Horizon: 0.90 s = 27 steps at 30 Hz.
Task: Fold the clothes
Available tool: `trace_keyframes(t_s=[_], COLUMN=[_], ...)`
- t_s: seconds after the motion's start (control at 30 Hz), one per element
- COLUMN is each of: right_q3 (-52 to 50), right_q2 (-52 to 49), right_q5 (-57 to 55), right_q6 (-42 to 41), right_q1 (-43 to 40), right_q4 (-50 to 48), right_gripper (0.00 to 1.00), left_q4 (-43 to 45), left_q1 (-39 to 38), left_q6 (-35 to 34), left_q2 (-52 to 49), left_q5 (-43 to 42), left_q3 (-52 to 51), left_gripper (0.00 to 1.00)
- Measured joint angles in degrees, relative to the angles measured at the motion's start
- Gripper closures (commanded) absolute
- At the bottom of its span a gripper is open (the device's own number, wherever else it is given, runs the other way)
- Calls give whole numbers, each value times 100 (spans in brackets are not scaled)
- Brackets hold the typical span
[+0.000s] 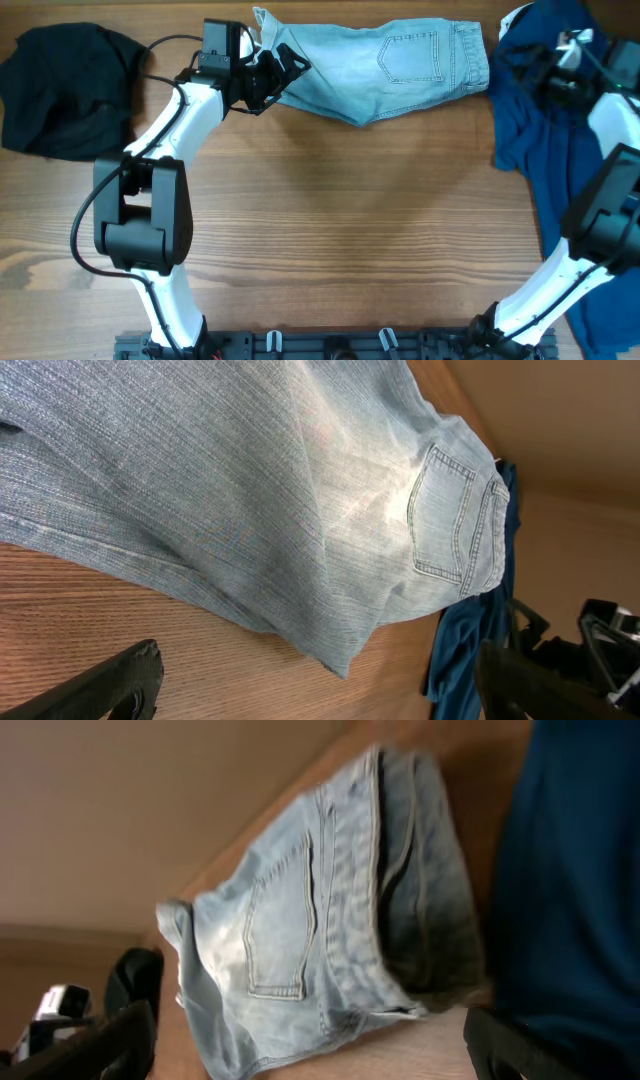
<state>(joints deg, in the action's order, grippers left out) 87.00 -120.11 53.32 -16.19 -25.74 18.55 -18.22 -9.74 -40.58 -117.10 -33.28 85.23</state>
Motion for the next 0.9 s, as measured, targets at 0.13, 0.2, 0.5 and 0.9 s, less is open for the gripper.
trace_keyframes(t_s=[0.13, 0.2, 0.5, 0.9], right_q3=[4, 4, 4, 15], right_q2=[2, 2, -28, -1379], right_q5=[199, 240, 44, 2358], right_q6=[155, 247, 240, -1217], right_q1=[39, 221, 953, 177], right_q4=[48, 66, 33, -2673], right_gripper=[0, 1, 1, 0], left_q4=[0, 0, -603, -619], left_q1=[0, 0, 0, 0], left_q6=[0, 0, 39, 426], left_q2=[0, 0, 0, 0], left_q5=[0, 0, 20, 39], left_q3=[0, 0, 0, 0], left_gripper=[1, 1, 1, 0])
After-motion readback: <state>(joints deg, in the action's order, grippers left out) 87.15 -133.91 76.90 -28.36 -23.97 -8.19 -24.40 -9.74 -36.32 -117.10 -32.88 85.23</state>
